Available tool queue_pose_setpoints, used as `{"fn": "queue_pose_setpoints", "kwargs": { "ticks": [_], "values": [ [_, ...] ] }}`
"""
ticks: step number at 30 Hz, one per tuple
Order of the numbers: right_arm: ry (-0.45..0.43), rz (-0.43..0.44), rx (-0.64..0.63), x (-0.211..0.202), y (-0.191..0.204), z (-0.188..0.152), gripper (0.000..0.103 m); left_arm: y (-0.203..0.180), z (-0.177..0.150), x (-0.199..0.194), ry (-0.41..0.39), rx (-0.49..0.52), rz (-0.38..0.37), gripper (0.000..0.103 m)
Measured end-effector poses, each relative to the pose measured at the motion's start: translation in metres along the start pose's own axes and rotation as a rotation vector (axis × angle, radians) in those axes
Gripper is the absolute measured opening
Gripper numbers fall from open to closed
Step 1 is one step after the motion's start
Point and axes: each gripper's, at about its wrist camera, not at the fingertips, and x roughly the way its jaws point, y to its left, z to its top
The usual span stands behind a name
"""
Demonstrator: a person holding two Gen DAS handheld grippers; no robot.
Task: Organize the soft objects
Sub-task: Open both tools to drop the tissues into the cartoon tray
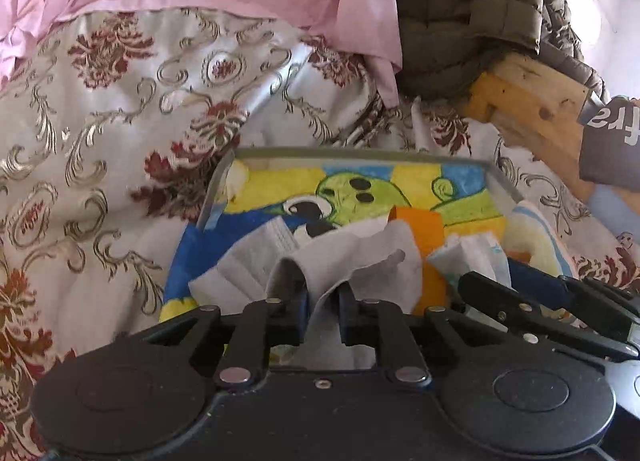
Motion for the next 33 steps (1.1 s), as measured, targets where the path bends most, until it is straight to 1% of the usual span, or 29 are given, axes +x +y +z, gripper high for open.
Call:
{"fn": "queue_pose_setpoints", "kwargs": {
  "ticks": [3, 5, 7, 8, 10, 11, 13, 16, 19, 26, 33],
  "values": [
    [0.02, 0.0, -0.001, 0.002, 0.0, -0.001, 0.042, -0.002, -0.003, 0.001, 0.017, 0.021, 0.012, 0.016],
    [0.022, 0.001, 0.004, 0.003, -0.001, -0.002, 0.043, -0.004, -0.005, 0.004, 0.039, 0.034, 0.025, 0.017],
    [0.021, 0.007, 0.018, 0.002, -0.003, -0.002, 0.045, -0.004, -0.007, 0.005, 0.042, 0.034, 0.025, 0.018],
    [0.02, 0.008, 0.022, 0.002, -0.004, -0.002, 0.047, -0.002, -0.008, 0.004, 0.037, 0.021, 0.012, 0.02],
    [0.019, 0.009, 0.029, 0.002, -0.005, -0.001, 0.05, 0.0, -0.01, 0.003, 0.031, -0.001, -0.003, 0.028],
    [0.018, 0.009, 0.029, 0.002, -0.005, -0.001, 0.051, 0.001, -0.011, 0.001, 0.026, -0.005, -0.006, 0.029],
    [0.017, 0.004, 0.028, 0.001, -0.004, -0.001, 0.052, 0.001, -0.012, -0.002, 0.016, -0.008, -0.01, 0.035],
    [0.016, -0.006, 0.024, 0.0, -0.004, -0.002, 0.061, 0.002, -0.013, -0.008, -0.001, -0.009, -0.01, 0.04],
    [0.006, -0.022, 0.01, -0.001, -0.003, -0.002, 0.065, 0.003, -0.014, -0.016, -0.024, -0.017, -0.013, 0.047],
    [-0.015, -0.026, -0.005, -0.004, 0.0, -0.001, 0.074, 0.009, -0.015, -0.03, -0.064, -0.032, -0.024, 0.053],
    [-0.027, -0.03, -0.017, -0.005, 0.002, 0.0, 0.078, 0.015, -0.017, -0.036, -0.084, -0.06, -0.015, 0.059]
  ]
}}
